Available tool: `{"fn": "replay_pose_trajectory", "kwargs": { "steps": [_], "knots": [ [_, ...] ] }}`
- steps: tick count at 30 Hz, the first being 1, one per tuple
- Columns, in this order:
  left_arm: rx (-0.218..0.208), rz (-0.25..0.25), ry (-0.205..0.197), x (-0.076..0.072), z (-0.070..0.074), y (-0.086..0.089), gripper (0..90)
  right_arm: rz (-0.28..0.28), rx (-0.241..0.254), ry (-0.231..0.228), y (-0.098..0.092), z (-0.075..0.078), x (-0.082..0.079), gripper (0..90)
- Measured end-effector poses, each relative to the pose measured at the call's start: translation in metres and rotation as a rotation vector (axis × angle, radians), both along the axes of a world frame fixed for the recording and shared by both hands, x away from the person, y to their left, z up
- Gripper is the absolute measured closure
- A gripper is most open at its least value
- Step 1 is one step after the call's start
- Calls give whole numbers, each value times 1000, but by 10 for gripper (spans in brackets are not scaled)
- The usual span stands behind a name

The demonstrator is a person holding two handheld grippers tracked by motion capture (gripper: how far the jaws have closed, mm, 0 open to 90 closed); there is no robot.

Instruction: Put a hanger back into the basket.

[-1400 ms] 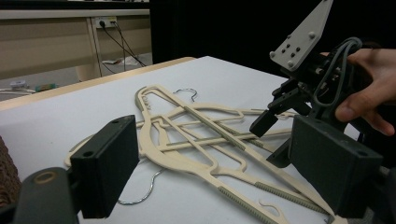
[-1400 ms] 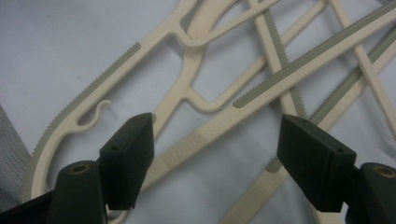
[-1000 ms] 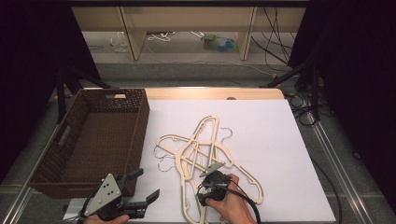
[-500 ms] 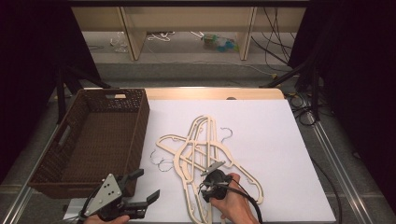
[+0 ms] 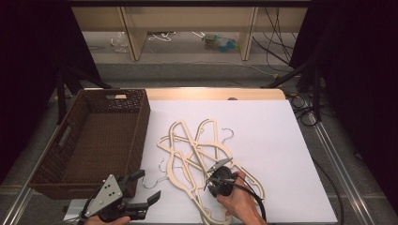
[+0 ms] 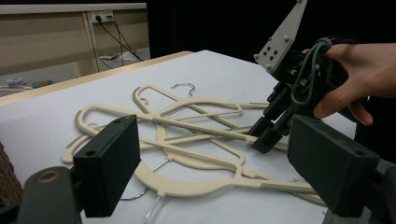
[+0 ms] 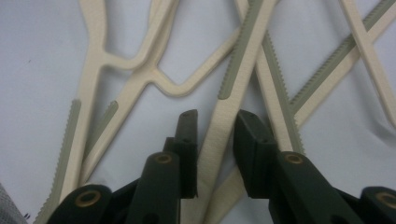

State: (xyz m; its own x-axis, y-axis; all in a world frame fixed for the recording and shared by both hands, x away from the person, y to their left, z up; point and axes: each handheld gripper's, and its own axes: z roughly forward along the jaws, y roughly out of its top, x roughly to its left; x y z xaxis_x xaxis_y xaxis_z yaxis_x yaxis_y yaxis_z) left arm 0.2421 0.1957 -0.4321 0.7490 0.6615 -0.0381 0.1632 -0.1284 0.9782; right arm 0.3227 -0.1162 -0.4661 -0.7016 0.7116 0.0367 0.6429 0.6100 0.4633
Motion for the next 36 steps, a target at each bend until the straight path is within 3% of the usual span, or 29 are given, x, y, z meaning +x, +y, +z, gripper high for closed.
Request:
{"fn": "replay_pose_trajectory", "kwargs": {
  "steps": [7, 9, 12, 13, 14, 16, 17, 19, 22, 24, 26, 30, 31, 32, 34, 36],
  "knots": [
    [-4, -11, -10, 1, -1, -1, 173, 22, -34, -9, -11, 10, 5, 786],
    [-7, 1, 15, -1, -1, -2, 173, 41, -42, -19, -16, 16, 6, 795],
    [14, -12, -5, 1, -1, -3, 173, 60, -51, -31, -25, 27, 9, 801],
    [30, -12, -3, 0, -1, -4, 175, 71, -55, -33, -28, 31, 10, 802],
    [19, -19, 8, 0, -3, -6, 188, 75, -61, -35, -30, 34, 10, 802],
    [38, -30, -3, 1, -3, -8, 210, 90, -86, -29, -35, 40, 11, 802],
    [74, -37, -5, 3, -5, -14, 207, 91, -91, -28, -36, 42, 12, 803],
    [86, -45, -1, 3, -7, -18, 206, 102, -93, -28, -39, 45, 14, 802],
    [147, -72, 3, 6, -13, -30, 199, 120, -119, -16, -47, 53, 15, 803],
    [156, -74, 8, 7, -15, -34, 193, 132, -122, -10, -53, 56, 16, 803],
    [176, -110, 12, 14, -20, -44, 184, 139, -137, -6, -56, 59, 16, 803],
    [226, -136, 10, 22, -24, -52, 177, 154, -148, -3, -60, 66, 15, 803],
    [222, -141, 19, 24, -27, -55, 177, 154, -148, -3, -60, 66, 15, 803],
    [252, -172, 18, 30, -30, -60, 191, 164, -148, -4, -63, 70, 15, 803],
    [253, -173, 28, 32, -32, -63, 193, 164, -148, -8, -66, 74, 15, 803],
    [303, -176, 21, 39, -38, -69, 194, 168, -150, -13, -67, 77, 15, 804]
  ]
}}
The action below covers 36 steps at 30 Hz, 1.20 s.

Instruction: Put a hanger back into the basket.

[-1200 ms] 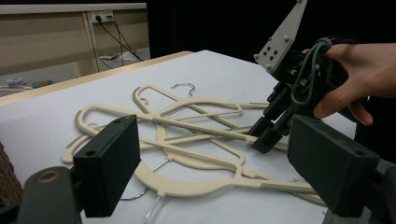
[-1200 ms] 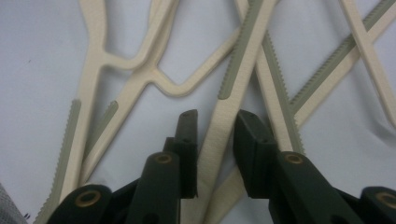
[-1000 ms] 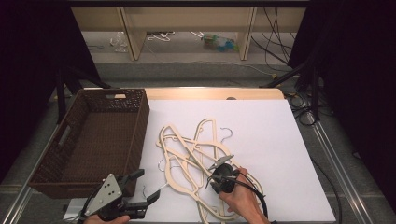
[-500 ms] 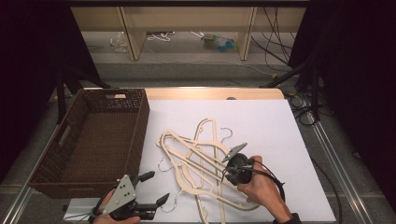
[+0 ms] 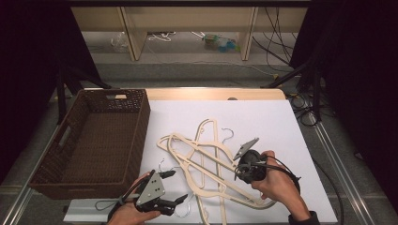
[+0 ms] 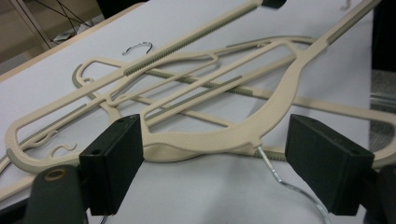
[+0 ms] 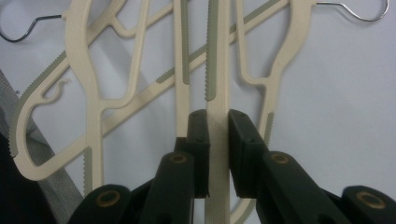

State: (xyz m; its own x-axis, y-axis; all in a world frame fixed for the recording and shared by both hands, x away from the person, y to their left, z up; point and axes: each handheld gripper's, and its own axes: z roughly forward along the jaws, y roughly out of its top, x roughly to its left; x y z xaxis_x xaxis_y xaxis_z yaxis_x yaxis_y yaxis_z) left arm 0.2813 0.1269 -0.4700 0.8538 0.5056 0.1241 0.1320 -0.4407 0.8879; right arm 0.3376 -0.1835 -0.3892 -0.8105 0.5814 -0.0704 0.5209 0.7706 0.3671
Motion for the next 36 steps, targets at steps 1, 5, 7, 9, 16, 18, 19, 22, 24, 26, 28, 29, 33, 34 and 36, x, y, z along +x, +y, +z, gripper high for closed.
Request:
{"fn": "replay_pose_trajectory", "kwargs": {
  "steps": [1, 5, 7, 9, 16, 18, 19, 22, 24, 26, 28, 29, 33, 34, 36],
  "knots": [
    [0, 0, 0, 0, 0, 0, 196, 0, 0, 0, 0, 0, 0, 804],
    [58, -23, 0, 8, -7, -7, 194, 5, 6, -1, -2, 3, 0, 804],
    [77, -33, 1, 11, -11, -10, 193, 6, 3, -3, -2, 3, 0, 804],
    [91, -42, 1, 14, -13, -12, 194, 9, 2, -7, -2, 4, 0, 805],
    [166, -59, -45, 18, -20, -17, 218, 16, 6, -16, -4, 9, -1, 805],
    [171, -58, -47, 19, -20, -17, 213, 17, 10, -15, -4, 10, -1, 805],
    [177, -57, -55, 19, -21, -18, 213, 16, 10, -15, -4, 10, -1, 805],
    [228, -71, -89, 21, -22, -19, 221, 16, 12, -15, -4, 10, -1, 805],
    [248, -76, -107, 21, -23, -21, 221, 17, 12, -16, -4, 10, -1, 805],
    [270, -86, -123, 21, -23, -24, 221, 18, 12, -17, -4, 10, -1, 805],
    [284, -95, -144, 21, -24, -27, 227, 19, 13, -18, -4, 9, -1, 805],
    [291, -100, -154, 21, -24, -28, 228, 21, 12, -17, -4, 9, -1, 805],
    [280, -96, -174, 22, -27, -32, 237, 23, 15, -14, -4, 10, -1, 805],
    [287, -97, -180, 23, -27, -32, 239, 25, 17, -13, -4, 9, -1, 805],
    [308, -105, -178, 24, -25, -31, 230, 29, 17, -12, -4, 9, -1, 805]
  ]
}}
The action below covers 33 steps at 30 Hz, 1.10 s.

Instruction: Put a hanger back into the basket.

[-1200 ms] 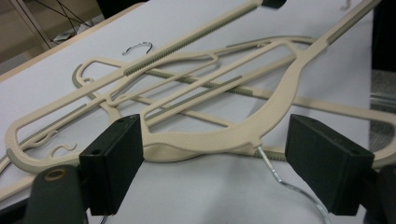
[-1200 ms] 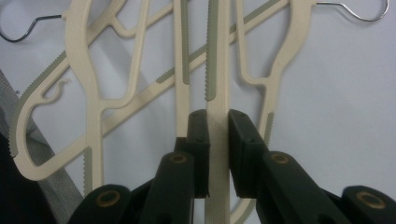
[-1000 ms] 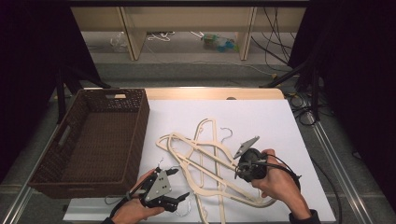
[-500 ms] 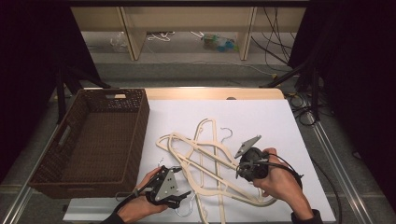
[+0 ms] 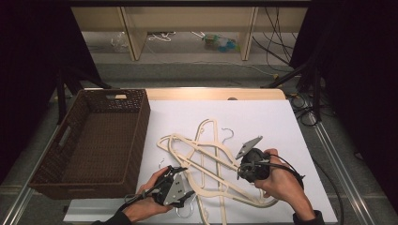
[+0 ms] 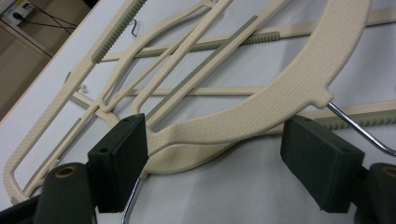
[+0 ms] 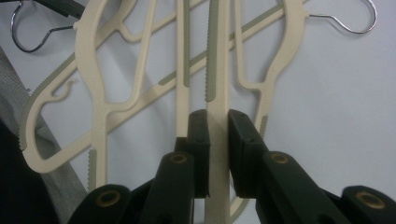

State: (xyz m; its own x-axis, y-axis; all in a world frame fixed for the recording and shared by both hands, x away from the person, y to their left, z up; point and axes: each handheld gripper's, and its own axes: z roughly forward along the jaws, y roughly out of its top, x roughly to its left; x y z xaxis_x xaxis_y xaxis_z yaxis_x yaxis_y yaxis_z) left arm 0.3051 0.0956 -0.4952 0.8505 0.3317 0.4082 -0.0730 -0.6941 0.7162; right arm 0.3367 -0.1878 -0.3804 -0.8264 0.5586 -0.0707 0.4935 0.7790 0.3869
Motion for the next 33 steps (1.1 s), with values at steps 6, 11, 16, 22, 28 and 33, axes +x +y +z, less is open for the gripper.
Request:
{"fn": "replay_pose_trajectory", "kwargs": {
  "steps": [6, 11, 16, 22, 28, 33],
  "knots": [
    [4, -51, -9, -3, 2, -6, 252, 8, 14, 12, -4, -2, 2, 804],
    [67, -136, -76, -9, 6, -13, 343, 34, 34, 32, -11, -6, 4, 805],
    [92, -201, -67, -14, 8, -17, 400, 55, 58, 48, -17, -7, 6, 805],
    [116, -304, -100, -14, 10, -21, 522, 72, 98, 69, -27, -9, 9, 806],
    [141, -368, -121, -13, 11, -23, 601, 72, 107, 83, -31, -12, 12, 806],
    [154, -414, -143, -20, 18, -26, 655, 84, 123, 92, -34, -14, 13, 802]
  ]
}}
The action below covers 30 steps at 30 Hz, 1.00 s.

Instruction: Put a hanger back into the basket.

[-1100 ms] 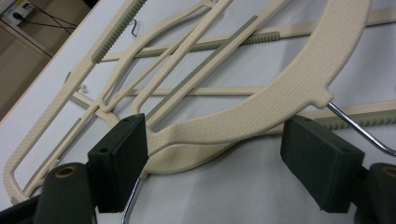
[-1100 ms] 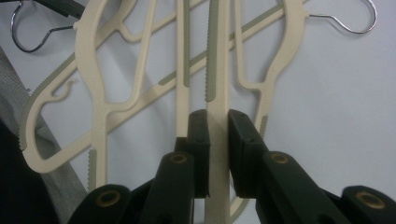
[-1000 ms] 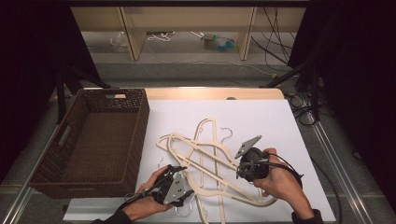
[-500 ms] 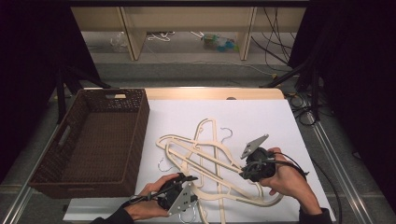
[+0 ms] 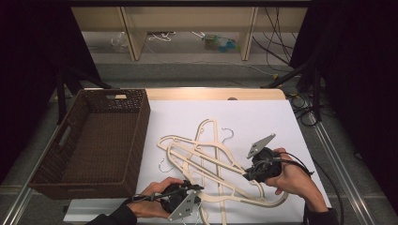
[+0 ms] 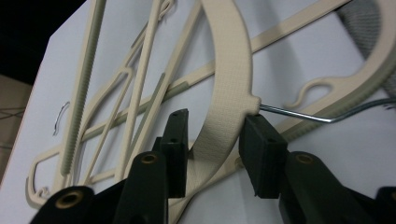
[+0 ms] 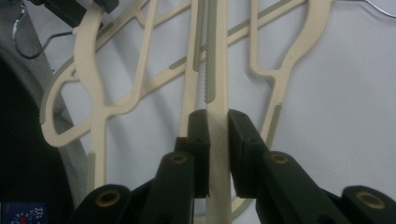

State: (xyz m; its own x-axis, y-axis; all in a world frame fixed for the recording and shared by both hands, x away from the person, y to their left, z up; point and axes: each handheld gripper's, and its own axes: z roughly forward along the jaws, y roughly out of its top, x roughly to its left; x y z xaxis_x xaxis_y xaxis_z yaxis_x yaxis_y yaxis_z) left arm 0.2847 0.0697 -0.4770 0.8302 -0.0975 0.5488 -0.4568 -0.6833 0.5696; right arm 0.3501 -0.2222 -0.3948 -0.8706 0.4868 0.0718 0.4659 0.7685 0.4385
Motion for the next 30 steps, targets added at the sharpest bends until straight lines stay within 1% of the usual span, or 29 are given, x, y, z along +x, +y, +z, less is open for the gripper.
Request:
{"fn": "replay_pose_trajectory", "kwargs": {
  "steps": [1, 2, 4, 5, 6, 7, 8, 9, 10, 11, 12, 14, 16, 17, 18, 19, 20, 21, 22, 23, 24, 25, 26, 27, 28, 29, 30],
  "knots": [
    [5, -25, -3, -4, 6, -2, 682, -8, 2, 8, -3, 0, 1, 795],
    [5, -25, -3, -4, 6, -2, 692, -4, 7, 14, -5, -1, 2, 793],
    [6, -43, -10, -7, 11, -3, 710, -8, 24, 26, -9, -2, 2, 790],
    [9, -51, -22, -9, 13, -4, 710, -8, 24, 26, -9, -2, 2, 790],
    [17, -65, -36, -10, 15, -4, 719, 3, 35, 40, -11, -4, 3, 789],
    [22, -58, -35, -12, 17, -4, 730, 2, 45, 50, -13, -5, 4, 787],
    [23, -83, -41, -13, 20, -5, 743, 2, 54, 76, -17, -11, 7, 783],
    [25, -95, -46, -14, 21, -6, 749, 7, 53, 87, -18, -15, 7, 783],
    [23, -116, -42, -14, 22, -6, 754, 14, 56, 100, -20, -18, 8, 786],
    [23, -116, -42, -14, 22, -6, 761, 22, 55, 118, -21, -21, 8, 786],
    [1, -123, -41, -16, 26, -6, 771, 21, 58, 137, -22, -24, 9, 782],
    [1, -132, -63, -17, 28, -7, 787, 25, 56, 167, -23, -31, 11, 781],
    [-16, -131, -62, -16, 31, -6, 796, 10, 54, 193, -23, -35, 11, 774],
    [-16, -131, -62, -16, 31, -6, 800, 8, 50, 195, -23, -35, 11, 770],
    [-39, -126, -63, -15, 34, -5, 806, 2, 49, 196, -23, -35, 11, 754],
    [-48, -118, -67, -14, 36, -4, 820, -18, 46, 183, -23, -33, 11, 731],
    [-54, -130, -57, -14, 39, -3, 836, -47, 47, 147, -23, -29, 12, 668],
    [-54, -130, -57, -14, 39, -3, 846, -82, 49, 115, -24, -24, 12, 637],
    [-66, -120, -72, -13, 45, -2, 855, -103, 52, 92, -26, -17, 12, 613],
    [-70, -117, -68, -12, 48, -2, 858, -115, 56, 60, -27, -11, 11, 603],
    [-70, -117, -68, -12, 48, -2, 859, -115, 56, 60, -27, -11, 11, 603],
    [-78, -107, -65, -11, 49, -1, 859, -114, 73, 22, -29, 2, 7, 605],
    [-80, -103, -60, -9, 50, -1, 860, -110, 82, 2, -29, 8, 6, 597],
    [-88, -85, -51, -6, 51, 0, 860, -116, 91, -17, -29, 12, 4, 590],
    [-91, -75, -44, -5, 52, 1, 860, -123, 90, -25, -29, 16, 3, 584],
    [-106, -66, -26, -4, 52, 1, 859, -118, 91, -43, -29, 18, 2, 575],
    [-115, -58, -12, -4, 54, 1, 859, -126, 88, -57, -28, 21, 1, 569]
  ]
}}
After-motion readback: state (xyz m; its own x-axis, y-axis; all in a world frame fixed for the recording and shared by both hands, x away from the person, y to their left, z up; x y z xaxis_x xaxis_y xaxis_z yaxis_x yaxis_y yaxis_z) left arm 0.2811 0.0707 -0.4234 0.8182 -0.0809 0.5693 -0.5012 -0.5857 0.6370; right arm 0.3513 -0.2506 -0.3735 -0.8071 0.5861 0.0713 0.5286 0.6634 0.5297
